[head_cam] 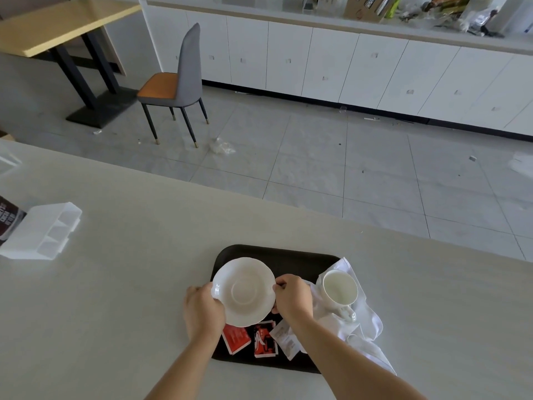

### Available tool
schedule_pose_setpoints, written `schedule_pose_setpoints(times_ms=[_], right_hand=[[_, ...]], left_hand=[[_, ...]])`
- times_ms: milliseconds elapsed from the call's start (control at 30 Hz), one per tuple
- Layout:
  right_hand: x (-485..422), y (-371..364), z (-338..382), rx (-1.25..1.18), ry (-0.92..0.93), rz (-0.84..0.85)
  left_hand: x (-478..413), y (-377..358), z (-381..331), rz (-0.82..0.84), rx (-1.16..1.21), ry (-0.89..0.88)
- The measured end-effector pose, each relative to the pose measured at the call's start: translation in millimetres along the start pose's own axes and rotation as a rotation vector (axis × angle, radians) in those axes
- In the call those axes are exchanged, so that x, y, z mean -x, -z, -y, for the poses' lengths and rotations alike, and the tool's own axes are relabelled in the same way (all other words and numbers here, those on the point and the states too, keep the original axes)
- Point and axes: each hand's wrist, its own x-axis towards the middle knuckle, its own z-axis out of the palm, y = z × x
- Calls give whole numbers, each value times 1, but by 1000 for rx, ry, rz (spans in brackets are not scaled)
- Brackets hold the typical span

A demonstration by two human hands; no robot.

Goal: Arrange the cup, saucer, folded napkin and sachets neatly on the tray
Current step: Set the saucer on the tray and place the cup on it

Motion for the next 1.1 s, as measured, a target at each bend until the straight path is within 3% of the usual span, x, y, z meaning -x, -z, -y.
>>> schedule_pose_setpoints(times_ms=[767,1100], right_hand=[[-25,0,8,-106,-17,-43],[-23,4,3,-271,-43,31]], left_hand=[[-57,-12,-17,16,211,109],[-52,-3,-12,-2,247,24]])
